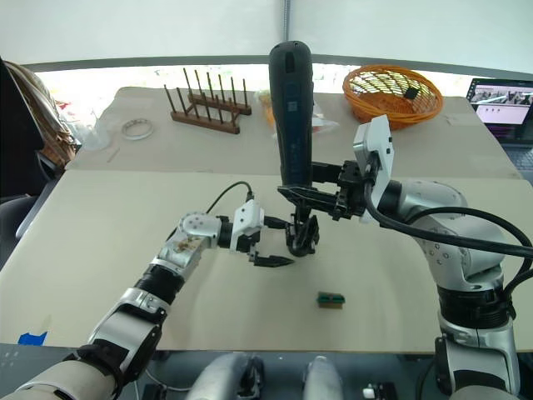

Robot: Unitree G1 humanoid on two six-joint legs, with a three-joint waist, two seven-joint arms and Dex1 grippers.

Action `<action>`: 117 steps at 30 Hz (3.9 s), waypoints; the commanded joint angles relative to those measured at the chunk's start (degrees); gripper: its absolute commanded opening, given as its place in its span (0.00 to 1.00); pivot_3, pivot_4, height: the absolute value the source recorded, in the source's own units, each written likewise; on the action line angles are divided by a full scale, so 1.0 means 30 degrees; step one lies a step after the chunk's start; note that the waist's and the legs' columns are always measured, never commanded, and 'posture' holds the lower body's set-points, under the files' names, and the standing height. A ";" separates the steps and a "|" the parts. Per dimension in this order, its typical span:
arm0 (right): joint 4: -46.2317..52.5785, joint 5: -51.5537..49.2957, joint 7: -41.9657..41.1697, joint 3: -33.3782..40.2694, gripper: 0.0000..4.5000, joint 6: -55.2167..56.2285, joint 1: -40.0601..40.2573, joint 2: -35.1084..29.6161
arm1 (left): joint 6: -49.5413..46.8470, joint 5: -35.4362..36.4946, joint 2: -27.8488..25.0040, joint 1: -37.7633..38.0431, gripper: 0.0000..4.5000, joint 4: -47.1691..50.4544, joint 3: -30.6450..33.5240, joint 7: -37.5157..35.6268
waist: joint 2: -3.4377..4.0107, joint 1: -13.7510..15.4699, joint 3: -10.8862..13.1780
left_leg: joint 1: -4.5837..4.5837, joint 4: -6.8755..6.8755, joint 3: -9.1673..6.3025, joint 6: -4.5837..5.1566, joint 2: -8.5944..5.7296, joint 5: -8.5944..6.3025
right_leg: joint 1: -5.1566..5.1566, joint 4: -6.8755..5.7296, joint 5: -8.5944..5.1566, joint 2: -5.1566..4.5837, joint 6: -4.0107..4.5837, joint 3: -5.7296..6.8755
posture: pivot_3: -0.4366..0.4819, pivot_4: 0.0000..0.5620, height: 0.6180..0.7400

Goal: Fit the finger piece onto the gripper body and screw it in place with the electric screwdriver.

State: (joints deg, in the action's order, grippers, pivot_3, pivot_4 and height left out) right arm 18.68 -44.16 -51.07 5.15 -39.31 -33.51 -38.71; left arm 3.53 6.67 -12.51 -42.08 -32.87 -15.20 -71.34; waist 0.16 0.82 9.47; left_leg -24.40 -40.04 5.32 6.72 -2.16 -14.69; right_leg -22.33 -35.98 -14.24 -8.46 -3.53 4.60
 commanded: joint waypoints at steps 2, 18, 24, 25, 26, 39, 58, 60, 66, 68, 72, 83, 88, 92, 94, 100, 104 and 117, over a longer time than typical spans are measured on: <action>0.0848 -0.0717 0.0100 0.0741 0.43 0.0075 -0.0381 0.0029 | 0.0252 -0.0019 0.0077 -0.0130 1.00 0.0227 -0.0021 0.0045 | 0.0000 0.0002 0.0000 | 0.0000 0.0000 -0.0001 0.0000 0.0000 0.0000 | 0.0000 0.0000 0.0000 0.0000 0.0000 0.0001 | 0.48 0.27 1.00; 0.1100 -0.0735 0.0270 0.0618 0.43 0.0127 -0.0234 -0.0243 | 0.0340 -0.0022 0.0118 -0.0247 1.00 0.0035 0.0002 0.0052 | 0.0000 0.0005 0.0000 | 0.0000 0.0000 0.0000 0.0000 0.0000 0.0000 | -0.0001 0.0000 0.0000 0.0000 0.0000 0.0000 | 0.48 0.27 1.00; 0.0992 -0.0431 0.0140 0.0588 0.43 0.0401 -0.0177 -0.0146 | 0.0345 -0.0017 0.0138 -0.0252 1.00 0.0033 0.0003 0.0060 | 0.0000 0.0000 0.0000 | 0.0000 0.0001 0.0000 0.0000 0.0001 0.0000 | -0.0001 0.0000 0.0000 0.0000 0.0000 0.0000 | 0.48 0.27 1.00; 0.0976 -0.0404 0.0133 0.0584 0.43 0.0418 -0.0191 -0.0126 | 0.0346 -0.0019 0.0137 -0.0252 1.00 0.0033 0.0005 0.0057 | 0.0000 0.0000 0.0000 | 0.0000 0.0000 -0.0001 0.0000 0.0001 0.0000 | -0.0001 0.0000 0.0000 0.0000 0.0000 0.0000 | 0.48 0.27 1.00; 0.0956 -0.0384 0.0123 0.0583 0.43 0.0437 -0.0208 -0.0109 | 0.0348 -0.0021 0.0138 -0.0254 1.00 0.0030 0.0006 0.0055 | 0.0000 0.0001 0.0000 | 0.0000 0.0000 -0.0001 0.0000 0.0000 0.0000 | -0.0001 0.0001 0.0000 0.0000 0.0000 -0.0001 | 0.48 0.27 1.00; 0.0991 -0.0320 0.0178 0.0460 0.43 0.0427 -0.0219 0.0036 | 0.0312 -0.0004 0.0164 -0.0291 1.00 0.0059 0.0021 0.0098 | 0.0000 0.0002 0.0000 | 0.0000 0.0000 0.0000 0.0000 0.0000 0.0000 | 0.0000 0.0000 0.0000 0.0000 0.0000 0.0000 | 0.48 0.27 1.00; 0.1632 -0.0040 0.0247 0.0550 0.43 0.0599 0.0708 0.0081 | 0.0636 -0.0344 0.1097 -0.0740 1.00 -0.1742 -0.0082 0.0616 | -0.0001 0.0039 0.0000 | 0.0000 -0.0005 -0.0002 0.0001 -0.0006 0.0000 | 0.0010 0.0000 0.0001 0.0000 -0.0001 0.0004 | 0.48 0.27 1.00; 0.1733 -0.0051 0.0356 0.0552 0.43 0.0568 0.0757 0.0089 | 0.1042 -0.0626 0.1567 -0.0988 1.00 -0.2578 -0.0100 0.1071 | -0.0001 0.0050 0.0000 | 0.0001 -0.0004 -0.0005 0.0001 -0.0007 0.0001 | 0.0010 -0.0002 0.0001 0.0000 -0.0002 0.0004 | 0.48 0.27 1.00; 0.1980 -0.0091 0.0761 0.0600 0.43 0.0418 0.0875 0.0049 | 0.2231 -0.0967 0.2367 -0.1589 1.00 -0.4403 0.0056 0.1543 | -0.0004 0.0035 0.0000 | 0.0001 -0.0003 -0.0002 0.0001 -0.0003 0.0000 | 0.0005 0.0001 0.0002 -0.0002 -0.0003 0.0003 | 0.48 0.27 1.00; 0.2031 -0.0065 0.0850 0.0624 0.43 0.0435 0.0996 0.0043 | 0.2445 -0.0900 0.2431 -0.1684 0.94 -0.4721 0.0163 0.1454 | -0.0004 0.0024 0.0001 | 0.0000 -0.0002 -0.0003 0.0000 0.0000 0.0000 | 0.0001 0.0001 0.0002 -0.0003 -0.0003 0.0003 | 0.48 0.27 1.00; 0.2269 -0.0033 0.1043 0.0698 0.43 0.0583 0.1614 0.0074 | 0.2893 -0.0916 0.2531 -0.1924 0.63 -0.5479 0.0358 0.1343 | -0.0006 0.0048 -0.0001 | 0.0001 -0.0003 -0.0008 0.0000 -0.0001 0.0000 | 0.0003 0.0003 0.0002 -0.0007 -0.0003 0.0004 | 0.48 0.27 1.00; 0.1164 0.0369 0.0306 0.0075 0.43 0.1178 0.2625 -0.0030 | 0.3559 -0.1235 0.2709 -0.2847 0.52 -0.7004 0.0632 0.1215 | -0.0029 0.0160 -0.0015 | 0.0010 -0.0024 -0.0017 -0.0001 -0.0004 -0.0001 | 0.0018 0.0002 0.0004 -0.0016 -0.0004 0.0009 | 0.48 0.27 1.00; -0.0125 0.1356 -0.0714 -0.0749 0.43 0.2102 0.2623 -0.0197 | 0.3655 -0.1377 0.2687 -0.3204 0.52 -0.7437 0.0829 0.1067 | -0.0062 0.0158 -0.0036 | 0.0022 -0.0025 -0.0020 0.0000 -0.0002 -0.0001 | 0.0027 0.0002 0.0004 -0.0016 -0.0005 0.0010 | 0.48 0.27 1.00; -0.0676 0.2021 -0.1346 -0.1591 0.43 0.2149 0.2434 -0.0565 | 0.3718 -0.1417 0.2610 -0.3499 0.52 -0.7741 0.0938 0.1021 | -0.0071 0.0150 -0.0042 | 0.0029 -0.0032 -0.0024 -0.0001 0.0001 -0.0001 | 0.0028 -0.0003 0.0004 -0.0016 -0.0004 0.0008 | 0.48 0.27 1.00; -0.0973 0.2476 -0.1622 -0.2048 0.43 0.2179 0.2255 -0.0779 | 0.3762 -0.1444 0.2577 -0.3610 0.52 -0.7880 0.0977 0.1016 | -0.0093 0.0148 -0.0058 | 0.0035 -0.0033 -0.0024 -0.0001 0.0002 -0.0002 | 0.0025 -0.0005 0.0004 -0.0017 -0.0005 0.0007 | 0.48 0.27 1.00; -0.1782 0.2467 -0.1294 -0.2365 0.43 0.1387 0.1833 -0.0810 | 0.3844 -0.1515 0.2525 -0.3733 0.52 -0.8022 0.1032 0.0987 | -0.0200 0.0133 -0.0121 | 0.0056 -0.0032 -0.0052 -0.0010 0.0012 -0.0007 | 0.0013 0.0001 0.0006 -0.0031 0.0000 0.0012 | 0.48 0.27 1.00; -0.1848 0.2674 -0.1453 -0.2441 0.43 0.1625 0.2380 -0.0938 | 0.3794 -0.1525 0.2521 -0.3719 0.52 -0.7945 0.1062 0.0944 | -0.0240 0.0131 -0.0151 | 0.0061 -0.0028 -0.0061 -0.0153 0.0012 -0.0086 | 0.0006 0.0005 0.0009 -0.0048 0.0003 0.0017 | 0.48 0.27 1.00; -0.1583 0.2909 -0.1336 -0.1926 0.43 0.2618 0.4031 -0.1052 | 0.3752 -0.1587 0.2370 -0.3641 0.52 -0.7742 0.1099 0.0721 | -0.0278 0.0048 -0.0206 | 0.0084 -0.0017 -0.0078 -0.0166 0.0018 -0.0093 | 0.0020 0.0017 0.0012 -0.0063 0.0008 0.0048 | 0.48 0.27 1.00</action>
State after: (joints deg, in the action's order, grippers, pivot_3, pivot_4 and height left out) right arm 17.56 -40.00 -55.52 2.82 -28.12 -25.62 -40.05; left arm 13.90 0.86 -4.78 -51.36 -57.50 -13.61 -68.61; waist -0.68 0.97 8.85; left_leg -24.15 -40.09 5.09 6.22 -2.11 -14.97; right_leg -22.27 -35.93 -14.21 -8.65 -3.51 4.74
